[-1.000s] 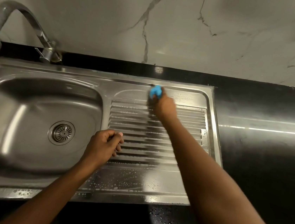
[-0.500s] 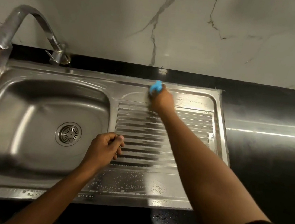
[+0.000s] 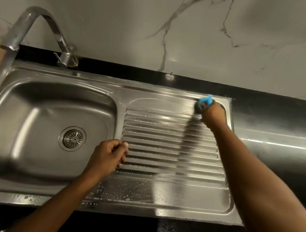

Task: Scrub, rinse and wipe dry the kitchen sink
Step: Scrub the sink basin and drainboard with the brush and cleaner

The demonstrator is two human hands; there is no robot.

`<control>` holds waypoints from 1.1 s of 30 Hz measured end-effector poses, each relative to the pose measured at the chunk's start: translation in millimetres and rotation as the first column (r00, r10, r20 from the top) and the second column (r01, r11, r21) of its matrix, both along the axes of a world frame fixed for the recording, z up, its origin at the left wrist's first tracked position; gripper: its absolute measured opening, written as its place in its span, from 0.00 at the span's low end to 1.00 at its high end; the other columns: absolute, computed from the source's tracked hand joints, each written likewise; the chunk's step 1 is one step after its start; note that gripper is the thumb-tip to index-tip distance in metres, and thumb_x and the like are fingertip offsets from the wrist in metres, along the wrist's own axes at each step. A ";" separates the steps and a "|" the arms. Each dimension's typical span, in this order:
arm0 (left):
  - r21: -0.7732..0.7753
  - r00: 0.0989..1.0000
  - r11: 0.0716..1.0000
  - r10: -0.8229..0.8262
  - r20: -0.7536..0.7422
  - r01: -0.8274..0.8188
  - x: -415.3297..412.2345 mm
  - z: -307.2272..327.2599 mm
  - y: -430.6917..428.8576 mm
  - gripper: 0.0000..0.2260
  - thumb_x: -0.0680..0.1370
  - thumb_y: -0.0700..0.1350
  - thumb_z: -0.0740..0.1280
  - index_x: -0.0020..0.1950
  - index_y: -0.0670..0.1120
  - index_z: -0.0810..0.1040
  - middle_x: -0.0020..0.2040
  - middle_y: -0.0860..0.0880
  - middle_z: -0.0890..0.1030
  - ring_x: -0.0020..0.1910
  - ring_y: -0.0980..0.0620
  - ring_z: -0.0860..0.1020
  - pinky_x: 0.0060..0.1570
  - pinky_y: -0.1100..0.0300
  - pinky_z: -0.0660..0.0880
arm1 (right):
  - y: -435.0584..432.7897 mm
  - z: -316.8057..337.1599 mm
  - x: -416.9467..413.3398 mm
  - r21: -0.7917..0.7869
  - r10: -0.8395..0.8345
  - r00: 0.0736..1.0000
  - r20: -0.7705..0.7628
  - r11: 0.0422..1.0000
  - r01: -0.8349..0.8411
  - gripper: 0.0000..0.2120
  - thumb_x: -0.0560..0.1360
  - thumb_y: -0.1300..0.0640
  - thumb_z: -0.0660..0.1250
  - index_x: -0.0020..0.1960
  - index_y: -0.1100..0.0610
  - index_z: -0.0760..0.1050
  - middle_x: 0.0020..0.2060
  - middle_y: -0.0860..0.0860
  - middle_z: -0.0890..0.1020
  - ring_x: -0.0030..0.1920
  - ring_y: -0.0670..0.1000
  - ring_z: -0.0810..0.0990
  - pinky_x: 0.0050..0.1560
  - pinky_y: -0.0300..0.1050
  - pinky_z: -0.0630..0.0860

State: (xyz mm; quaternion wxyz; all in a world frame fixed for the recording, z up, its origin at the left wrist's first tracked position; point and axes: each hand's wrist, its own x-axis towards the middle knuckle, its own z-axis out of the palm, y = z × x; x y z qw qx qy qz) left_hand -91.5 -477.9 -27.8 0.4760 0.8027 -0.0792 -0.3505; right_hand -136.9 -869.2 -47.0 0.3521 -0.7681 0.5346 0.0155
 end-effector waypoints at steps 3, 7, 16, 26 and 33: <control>-0.011 1.000 1.000 0.014 0.002 -0.014 3.3 -0.2 4.4 0.14 0.84 0.49 0.66 0.43 0.45 0.84 0.35 0.45 0.85 0.30 0.52 0.80 0.33 0.62 0.76 | -24.7 1.3 -16.3 0.009 -0.114 0.993 -0.036 0.993 0.114 0.21 0.83 0.43 0.63 0.68 0.56 0.73 0.55 0.58 0.82 0.51 0.59 0.86 0.58 0.59 0.83; -0.037 0.999 0.998 0.041 -0.011 -0.041 5.3 -2.8 12.5 0.14 0.84 0.49 0.66 0.43 0.44 0.84 0.35 0.44 0.84 0.31 0.51 0.80 0.35 0.58 0.76 | 2.9 7.0 4.3 0.052 -0.091 0.995 -0.035 0.994 0.093 0.15 0.84 0.49 0.65 0.62 0.60 0.73 0.53 0.56 0.81 0.54 0.54 0.82 0.58 0.49 0.81; -0.004 0.999 1.000 0.022 0.027 -0.021 -2.6 5.9 2.3 0.15 0.85 0.50 0.65 0.44 0.45 0.83 0.35 0.46 0.85 0.31 0.52 0.81 0.35 0.61 0.75 | 167.8 0.5 104.3 0.103 0.363 0.930 0.047 0.925 -0.366 0.26 0.84 0.49 0.64 0.79 0.53 0.63 0.52 0.53 0.78 0.51 0.50 0.80 0.51 0.47 0.78; -0.040 1.000 0.999 0.017 0.019 -0.016 -10.2 3.7 -8.3 0.14 0.84 0.49 0.66 0.43 0.45 0.84 0.35 0.45 0.85 0.30 0.52 0.80 0.36 0.59 0.77 | 2.9 -3.3 -45.0 -0.101 0.044 0.992 -0.114 0.993 -0.056 0.19 0.84 0.48 0.62 0.72 0.56 0.70 0.53 0.55 0.81 0.48 0.54 0.80 0.49 0.50 0.78; -0.028 1.000 1.000 0.001 0.017 -0.001 -13.6 2.3 -4.1 0.14 0.84 0.49 0.66 0.43 0.45 0.84 0.36 0.46 0.85 0.31 0.53 0.81 0.36 0.59 0.77 | 40.2 -4.3 -41.7 0.039 -0.062 0.993 0.103 0.998 0.059 0.24 0.85 0.47 0.60 0.79 0.54 0.63 0.60 0.57 0.80 0.55 0.54 0.82 0.47 0.46 0.80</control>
